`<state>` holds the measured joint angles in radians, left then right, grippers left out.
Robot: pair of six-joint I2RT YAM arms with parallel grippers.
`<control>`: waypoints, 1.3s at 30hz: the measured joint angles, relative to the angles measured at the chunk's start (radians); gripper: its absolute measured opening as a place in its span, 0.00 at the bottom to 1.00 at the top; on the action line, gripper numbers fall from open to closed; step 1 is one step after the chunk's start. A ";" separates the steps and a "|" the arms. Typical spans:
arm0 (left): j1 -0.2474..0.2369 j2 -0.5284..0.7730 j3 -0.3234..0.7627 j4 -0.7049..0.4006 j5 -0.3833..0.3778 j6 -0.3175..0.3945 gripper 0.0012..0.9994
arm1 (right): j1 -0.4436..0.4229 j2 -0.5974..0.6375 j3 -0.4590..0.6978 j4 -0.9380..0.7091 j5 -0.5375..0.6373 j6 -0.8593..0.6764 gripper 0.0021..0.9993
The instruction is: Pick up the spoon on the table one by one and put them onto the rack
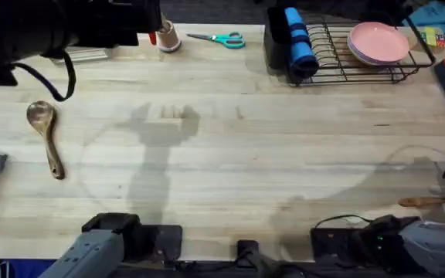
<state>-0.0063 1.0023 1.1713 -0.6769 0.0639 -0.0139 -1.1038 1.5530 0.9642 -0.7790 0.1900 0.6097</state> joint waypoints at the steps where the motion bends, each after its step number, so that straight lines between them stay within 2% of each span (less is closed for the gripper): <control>1: 0.000 0.000 0.000 0.000 0.000 0.000 0.99 | 0.000 0.001 0.000 -0.001 -0.001 0.004 0.99; 10: 0.000 0.000 0.000 0.000 0.000 0.000 0.99 | 0.000 0.035 0.000 -0.034 -0.015 0.102 0.99; 20: 0.000 0.000 0.000 -0.001 0.000 0.000 0.99 | -0.006 0.051 0.006 -0.035 -0.041 0.129 0.99; 23: 0.000 0.000 0.000 -0.001 0.000 0.000 0.99 | -0.006 0.053 0.007 -0.030 -0.053 0.136 0.89; 32: 0.000 0.000 0.000 0.000 0.000 0.000 0.99 | -0.005 0.074 0.023 -0.031 -0.066 0.149 0.40; 39: 0.000 0.000 0.000 0.000 0.000 0.000 0.99 | -0.005 0.077 0.026 -0.047 -0.047 0.149 0.09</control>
<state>-0.0063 1.0023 1.1717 -0.6773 0.0639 -0.0139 -1.1091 1.6299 0.9901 -0.8260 0.1429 0.7586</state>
